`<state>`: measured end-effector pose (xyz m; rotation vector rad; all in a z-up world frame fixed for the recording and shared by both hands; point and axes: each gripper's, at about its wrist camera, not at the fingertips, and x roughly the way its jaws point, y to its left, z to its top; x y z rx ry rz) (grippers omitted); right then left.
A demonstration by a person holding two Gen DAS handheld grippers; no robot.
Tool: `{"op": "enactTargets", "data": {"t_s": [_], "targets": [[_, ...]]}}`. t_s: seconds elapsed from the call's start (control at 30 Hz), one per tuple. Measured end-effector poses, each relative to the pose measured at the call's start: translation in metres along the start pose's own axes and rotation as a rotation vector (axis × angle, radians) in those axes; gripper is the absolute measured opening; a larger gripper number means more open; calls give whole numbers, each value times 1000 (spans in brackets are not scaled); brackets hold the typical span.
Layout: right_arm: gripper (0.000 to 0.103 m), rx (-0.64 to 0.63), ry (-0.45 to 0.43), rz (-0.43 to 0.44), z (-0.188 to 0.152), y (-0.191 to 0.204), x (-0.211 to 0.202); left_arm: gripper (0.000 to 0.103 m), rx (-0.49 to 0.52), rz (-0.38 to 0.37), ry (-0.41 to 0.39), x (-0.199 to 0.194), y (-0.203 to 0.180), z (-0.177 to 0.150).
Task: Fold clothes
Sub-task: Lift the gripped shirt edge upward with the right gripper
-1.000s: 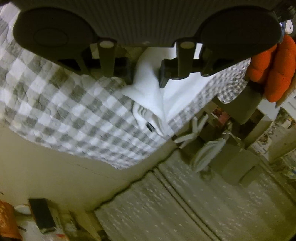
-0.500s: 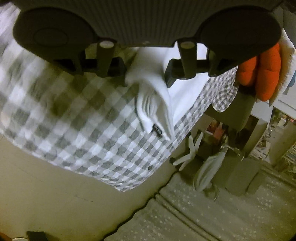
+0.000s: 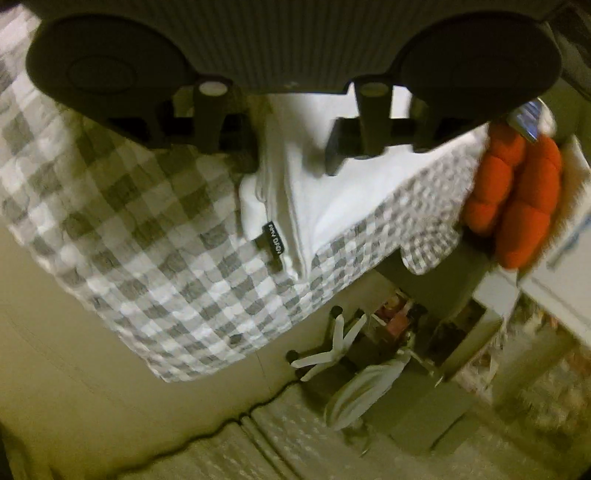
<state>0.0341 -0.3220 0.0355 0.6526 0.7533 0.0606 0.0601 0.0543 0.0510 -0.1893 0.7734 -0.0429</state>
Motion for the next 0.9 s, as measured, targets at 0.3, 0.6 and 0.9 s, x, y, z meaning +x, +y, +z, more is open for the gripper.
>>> {"op": "enactTargets", "data": {"t_s": [0.3, 0.6, 0.9], "targets": [[21, -248, -124, -46, -16, 42, -12, 30, 4, -6, -4, -1, 0, 0], [21, -273, -189, -44, -21, 58, -18, 36, 231, 34, -176, -25, -44, -10], [21, -283, -193, -27, -22, 64, -18, 36, 369, -69, -132, 5, -98, -32]]}}
